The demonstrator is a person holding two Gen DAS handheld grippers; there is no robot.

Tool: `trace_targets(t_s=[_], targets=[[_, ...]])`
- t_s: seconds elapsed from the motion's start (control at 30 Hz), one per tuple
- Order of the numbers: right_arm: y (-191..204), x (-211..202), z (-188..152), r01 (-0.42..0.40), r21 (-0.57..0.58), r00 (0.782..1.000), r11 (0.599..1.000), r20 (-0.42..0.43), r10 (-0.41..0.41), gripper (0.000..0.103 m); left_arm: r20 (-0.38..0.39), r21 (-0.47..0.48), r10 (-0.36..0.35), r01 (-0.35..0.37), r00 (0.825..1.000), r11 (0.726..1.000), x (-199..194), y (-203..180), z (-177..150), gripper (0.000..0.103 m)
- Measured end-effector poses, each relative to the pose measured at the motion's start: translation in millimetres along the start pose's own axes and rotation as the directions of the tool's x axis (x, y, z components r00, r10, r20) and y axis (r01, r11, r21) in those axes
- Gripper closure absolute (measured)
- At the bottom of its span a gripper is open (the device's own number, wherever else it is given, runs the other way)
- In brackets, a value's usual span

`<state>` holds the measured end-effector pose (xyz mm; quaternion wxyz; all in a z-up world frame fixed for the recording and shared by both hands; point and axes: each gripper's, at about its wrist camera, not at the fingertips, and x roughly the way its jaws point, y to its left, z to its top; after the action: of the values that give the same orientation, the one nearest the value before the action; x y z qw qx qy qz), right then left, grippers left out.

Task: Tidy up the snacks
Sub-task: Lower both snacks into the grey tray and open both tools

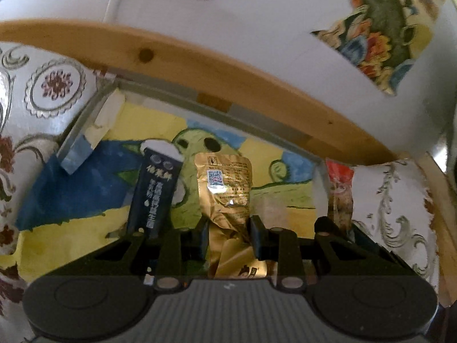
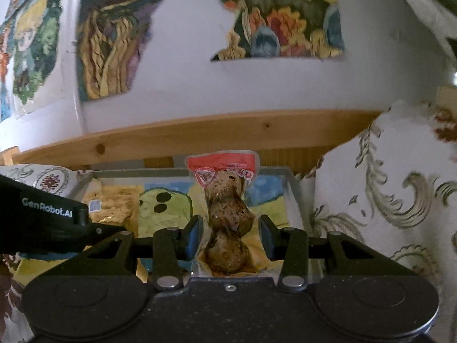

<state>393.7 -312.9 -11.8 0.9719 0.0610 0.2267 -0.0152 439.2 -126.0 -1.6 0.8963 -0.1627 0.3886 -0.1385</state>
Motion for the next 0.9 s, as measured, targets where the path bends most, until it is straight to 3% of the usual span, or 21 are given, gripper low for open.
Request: trace_targets(t_s=[0.53,0.63,0.9], targets=[[4.2,17.0,-9.0,-0.006,-0.003,0.999,1.0,-0.038,0.006,0.054,-0.016,0.011,0.071,-0.071,0.997,0.997,8.3,4.2,11.9,0.066],[3.0,11.8,-5.6,-0.008,0.01,1.0,1.0,-0.012,0.008,0.046,-0.008,0.016,0.079,-0.079,0.997,0.997,5.6,3.2,13.5,0.054],[-2.5,-9.3,5.0,0.001,0.037,0.999,0.999,0.043,-0.003,0.035,0.076,0.04,0.09,-0.093,0.993,0.995,-20.7,-4.3,16.6,0.026]])
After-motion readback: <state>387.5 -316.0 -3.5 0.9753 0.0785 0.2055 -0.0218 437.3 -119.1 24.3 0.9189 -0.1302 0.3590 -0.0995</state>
